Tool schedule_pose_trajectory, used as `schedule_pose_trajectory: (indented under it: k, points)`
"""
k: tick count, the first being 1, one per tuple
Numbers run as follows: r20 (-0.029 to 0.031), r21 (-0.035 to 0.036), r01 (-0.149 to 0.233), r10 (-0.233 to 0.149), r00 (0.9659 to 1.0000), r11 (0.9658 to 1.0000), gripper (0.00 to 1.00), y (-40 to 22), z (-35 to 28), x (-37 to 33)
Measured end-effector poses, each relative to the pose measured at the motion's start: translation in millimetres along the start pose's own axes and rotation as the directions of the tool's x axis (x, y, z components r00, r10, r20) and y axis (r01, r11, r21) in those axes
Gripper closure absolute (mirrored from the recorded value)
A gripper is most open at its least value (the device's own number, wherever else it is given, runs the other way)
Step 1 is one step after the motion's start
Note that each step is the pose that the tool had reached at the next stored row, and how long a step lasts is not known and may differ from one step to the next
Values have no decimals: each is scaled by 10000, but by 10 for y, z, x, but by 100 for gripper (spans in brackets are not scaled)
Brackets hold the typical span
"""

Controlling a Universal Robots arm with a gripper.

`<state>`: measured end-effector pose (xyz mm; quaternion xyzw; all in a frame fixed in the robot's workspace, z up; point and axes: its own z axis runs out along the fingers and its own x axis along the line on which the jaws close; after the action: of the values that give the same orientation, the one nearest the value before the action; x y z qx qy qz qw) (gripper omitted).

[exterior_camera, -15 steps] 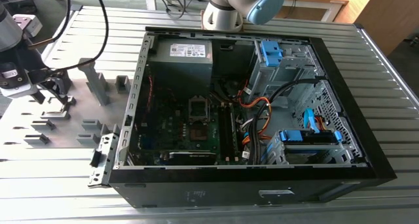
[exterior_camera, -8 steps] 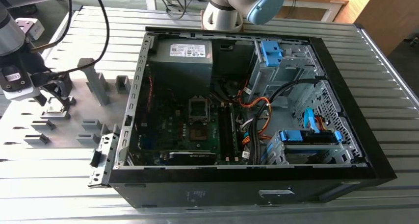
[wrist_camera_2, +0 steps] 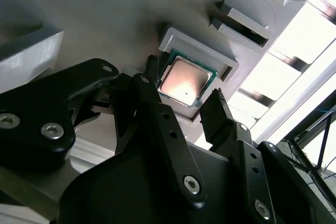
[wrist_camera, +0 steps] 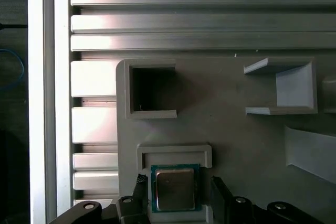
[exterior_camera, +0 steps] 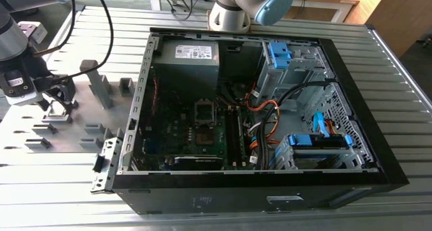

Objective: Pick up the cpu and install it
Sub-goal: 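Pick up the cpu and move it towards the insertion slot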

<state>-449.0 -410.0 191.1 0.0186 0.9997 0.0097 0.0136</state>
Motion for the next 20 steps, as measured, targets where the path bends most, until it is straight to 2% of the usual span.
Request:
schedule_pose_trajectory:
  k: [20]
  points:
    - [2, 11, 0, 0, 10000, 10000, 41, -1, 58, 2]
